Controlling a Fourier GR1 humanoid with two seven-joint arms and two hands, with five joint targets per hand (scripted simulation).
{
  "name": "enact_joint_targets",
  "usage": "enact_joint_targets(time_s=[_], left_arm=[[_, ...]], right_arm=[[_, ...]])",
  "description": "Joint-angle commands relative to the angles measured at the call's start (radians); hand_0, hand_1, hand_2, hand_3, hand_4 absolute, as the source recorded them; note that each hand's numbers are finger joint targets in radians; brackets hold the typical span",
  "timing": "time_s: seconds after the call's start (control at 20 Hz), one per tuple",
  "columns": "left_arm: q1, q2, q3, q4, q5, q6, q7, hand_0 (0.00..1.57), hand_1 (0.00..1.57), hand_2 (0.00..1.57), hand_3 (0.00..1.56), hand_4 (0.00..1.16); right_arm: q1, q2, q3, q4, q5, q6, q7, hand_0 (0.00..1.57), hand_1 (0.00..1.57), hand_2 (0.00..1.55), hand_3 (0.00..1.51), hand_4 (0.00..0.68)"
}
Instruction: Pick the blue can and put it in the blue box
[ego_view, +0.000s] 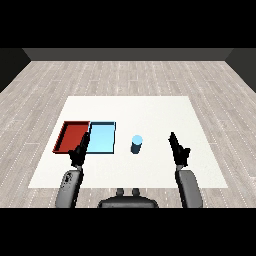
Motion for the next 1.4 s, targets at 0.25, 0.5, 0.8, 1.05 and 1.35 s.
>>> enact_joint_targets(time_s=[0.25, 0.5, 0.8, 1.05, 1.35], left_arm=[[0.052, 0.02, 0.011, -0.039, 0.01, -0.068, 0.014, 0.0, 0.0, 0.0, 0.0, 0.0], [-0.015, -0.057, 0.08, -0.067, 0.133, -0.09, -0.329, 0.0, 0.0, 0.0, 0.0, 0.0], [0.019, -0.066, 0.064, 0.006, 0.112, -0.134, -0.465, 0.0, 0.0, 0.0, 0.0, 0.0], [0.047, -0.087, 0.041, -0.014, 0.118, -0.122, -0.455, 0.0, 0.0, 0.0, 0.0, 0.0], [-0.076, -0.064, 0.091, 0.118, 0.124, -0.113, -0.481, 0.0, 0.0, 0.0, 0.0, 0.0]], right_arm=[[-0.121, 0.061, 0.043, -0.016, 0.082, -0.074, 0.064, 0.0, 0.0, 0.0, 0.0, 0.0], [-0.075, 0.102, 0.027, -0.016, -0.092, 0.081, -0.261, 0.0, 0.0, 0.0, 0.0, 0.0], [-0.126, 0.105, 0.026, 0.034, -0.099, 0.08, -0.272, 0.0, 0.0, 0.0, 0.0, 0.0], [-0.131, 0.096, 0.01, 0.038, -0.11, 0.083, -0.282, 0.0, 0.0, 0.0, 0.0, 0.0], [-0.132, 0.091, 0.005, 0.037, -0.157, 0.076, -0.216, 0.0, 0.0, 0.0, 0.0, 0.0]])
